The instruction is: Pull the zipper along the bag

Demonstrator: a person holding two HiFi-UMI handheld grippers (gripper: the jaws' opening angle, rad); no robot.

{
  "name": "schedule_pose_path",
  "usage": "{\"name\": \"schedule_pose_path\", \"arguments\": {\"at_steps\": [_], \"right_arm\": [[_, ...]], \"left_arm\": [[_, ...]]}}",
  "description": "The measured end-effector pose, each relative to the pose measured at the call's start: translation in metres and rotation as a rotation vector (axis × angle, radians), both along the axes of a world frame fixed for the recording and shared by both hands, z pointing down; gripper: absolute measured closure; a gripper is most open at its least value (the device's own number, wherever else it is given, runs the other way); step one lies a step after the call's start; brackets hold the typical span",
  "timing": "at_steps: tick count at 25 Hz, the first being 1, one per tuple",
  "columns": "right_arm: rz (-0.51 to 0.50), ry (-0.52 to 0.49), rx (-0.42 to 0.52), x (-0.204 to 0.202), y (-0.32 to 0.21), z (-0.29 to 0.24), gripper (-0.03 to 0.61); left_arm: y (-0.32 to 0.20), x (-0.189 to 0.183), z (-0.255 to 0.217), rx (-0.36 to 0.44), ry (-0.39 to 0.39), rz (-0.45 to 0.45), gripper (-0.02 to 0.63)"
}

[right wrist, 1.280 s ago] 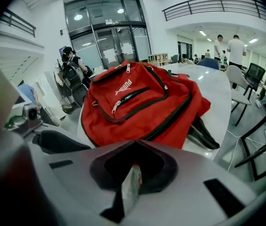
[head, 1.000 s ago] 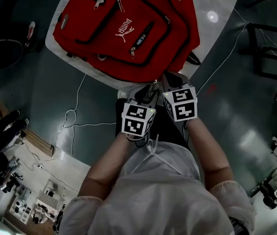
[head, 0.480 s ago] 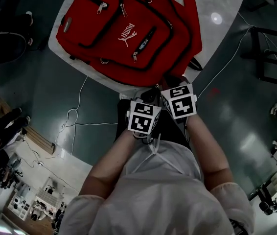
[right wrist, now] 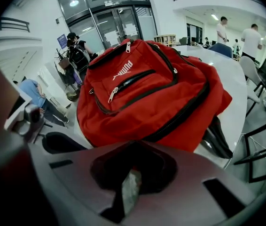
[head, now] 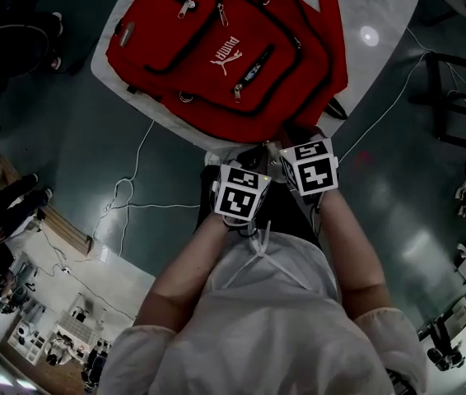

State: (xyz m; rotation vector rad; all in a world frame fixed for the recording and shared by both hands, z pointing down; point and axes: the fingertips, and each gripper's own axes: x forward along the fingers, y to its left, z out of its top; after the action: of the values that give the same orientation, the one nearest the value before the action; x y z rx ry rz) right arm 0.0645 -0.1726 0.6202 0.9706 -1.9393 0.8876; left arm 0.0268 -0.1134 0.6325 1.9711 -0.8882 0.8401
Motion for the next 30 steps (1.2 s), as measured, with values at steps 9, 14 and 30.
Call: {"name": "schedule_pose_path", "arguments": {"at_steps": [9,14,30], "right_arm": [[0.005,0.032,0.005,-0.002,0.000,0.000,0.552],[0.018,0.077,-0.011,-0.002,-0.001,0.000,0.552],[0.044,0.193,-0.037,-0.002,-0.001,0.000,0.552]], "left_arm": [[0.007,-0.017,-0.001,0.014,-0.023,0.035,0.594],[0.007,-0.036,0.000,0.014,-0.023,0.026,0.594],[0.000,-0.094,-0.005,0.034,-0.017,0.066,0.593]]}}
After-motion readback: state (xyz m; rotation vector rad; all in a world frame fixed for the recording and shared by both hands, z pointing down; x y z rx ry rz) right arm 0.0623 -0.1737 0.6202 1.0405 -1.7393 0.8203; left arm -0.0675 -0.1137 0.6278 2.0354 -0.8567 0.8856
